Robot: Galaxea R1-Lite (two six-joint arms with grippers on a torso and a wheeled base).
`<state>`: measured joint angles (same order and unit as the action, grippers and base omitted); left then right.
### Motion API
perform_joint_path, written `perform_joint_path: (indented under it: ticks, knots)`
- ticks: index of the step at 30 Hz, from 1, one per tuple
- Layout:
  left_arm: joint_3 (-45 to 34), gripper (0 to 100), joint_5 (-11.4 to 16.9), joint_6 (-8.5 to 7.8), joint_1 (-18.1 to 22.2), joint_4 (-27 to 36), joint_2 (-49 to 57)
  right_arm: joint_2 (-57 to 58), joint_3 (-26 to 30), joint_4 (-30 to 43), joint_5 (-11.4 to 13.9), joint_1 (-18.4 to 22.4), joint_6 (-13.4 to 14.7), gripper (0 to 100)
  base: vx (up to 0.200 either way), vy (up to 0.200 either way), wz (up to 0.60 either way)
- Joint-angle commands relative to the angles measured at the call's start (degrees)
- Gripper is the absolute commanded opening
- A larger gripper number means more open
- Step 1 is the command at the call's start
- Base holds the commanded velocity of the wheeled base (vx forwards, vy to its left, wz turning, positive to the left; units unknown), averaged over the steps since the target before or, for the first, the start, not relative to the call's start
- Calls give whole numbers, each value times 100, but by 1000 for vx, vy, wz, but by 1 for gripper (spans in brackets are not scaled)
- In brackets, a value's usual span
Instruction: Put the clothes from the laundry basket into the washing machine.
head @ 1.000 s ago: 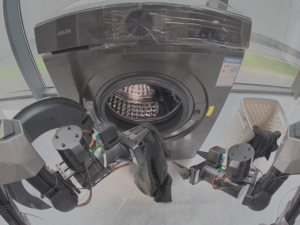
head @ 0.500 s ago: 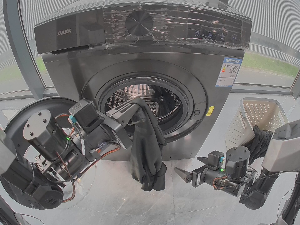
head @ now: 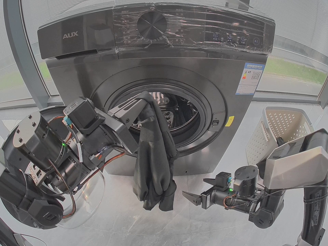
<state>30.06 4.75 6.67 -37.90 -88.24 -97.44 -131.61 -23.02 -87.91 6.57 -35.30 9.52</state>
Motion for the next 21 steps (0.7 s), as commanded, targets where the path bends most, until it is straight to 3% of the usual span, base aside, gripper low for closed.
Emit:
perform_joint_path:
  ticks: [1, 5, 15, 21]
  knots:
    - [114, 0, -1, 1, 2, 17, 23, -585, -476, 54, 222, 24, -3, 100, 0, 0, 0]
    - [175, 0, -10, 1, 2, 61, 32, -945, -1065, 265, 424, 59, -3, 100, 0, 0, 0]
    - [149, 0, -10, 1, -7, 52, 58, -1332, -2559, 1381, 512, 129, -12, 100, 0, 0, 0]
    - [114, 0, -1, 1, -7, 43, 50, -1719, -3253, 1522, 521, 94, -12, 100, 0, 0, 0]
